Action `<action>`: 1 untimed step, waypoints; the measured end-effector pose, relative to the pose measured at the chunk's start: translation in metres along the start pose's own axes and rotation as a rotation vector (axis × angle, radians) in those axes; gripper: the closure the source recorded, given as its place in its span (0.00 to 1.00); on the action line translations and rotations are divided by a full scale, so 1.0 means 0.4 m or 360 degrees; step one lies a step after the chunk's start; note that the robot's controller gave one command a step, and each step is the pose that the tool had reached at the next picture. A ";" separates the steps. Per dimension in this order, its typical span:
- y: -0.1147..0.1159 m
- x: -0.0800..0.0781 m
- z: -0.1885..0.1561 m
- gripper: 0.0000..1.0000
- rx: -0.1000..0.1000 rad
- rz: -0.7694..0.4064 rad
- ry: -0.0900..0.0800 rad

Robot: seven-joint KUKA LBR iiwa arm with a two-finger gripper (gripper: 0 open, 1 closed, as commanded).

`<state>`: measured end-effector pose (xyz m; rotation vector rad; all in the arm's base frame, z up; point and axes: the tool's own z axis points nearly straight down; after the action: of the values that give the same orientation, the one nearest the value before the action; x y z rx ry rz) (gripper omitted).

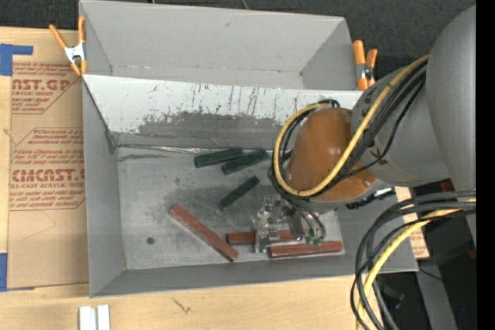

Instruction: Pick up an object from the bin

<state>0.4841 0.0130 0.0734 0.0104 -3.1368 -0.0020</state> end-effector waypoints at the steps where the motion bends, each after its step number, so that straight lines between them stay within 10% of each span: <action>1: 0.001 0.002 -0.015 1.00 0.0000 -0.0001 0.0009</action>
Offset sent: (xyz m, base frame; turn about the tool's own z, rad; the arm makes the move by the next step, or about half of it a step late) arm 0.0033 0.0200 0.0436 0.0995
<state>0.4832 0.0135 0.0794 0.0110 -3.1310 -0.0015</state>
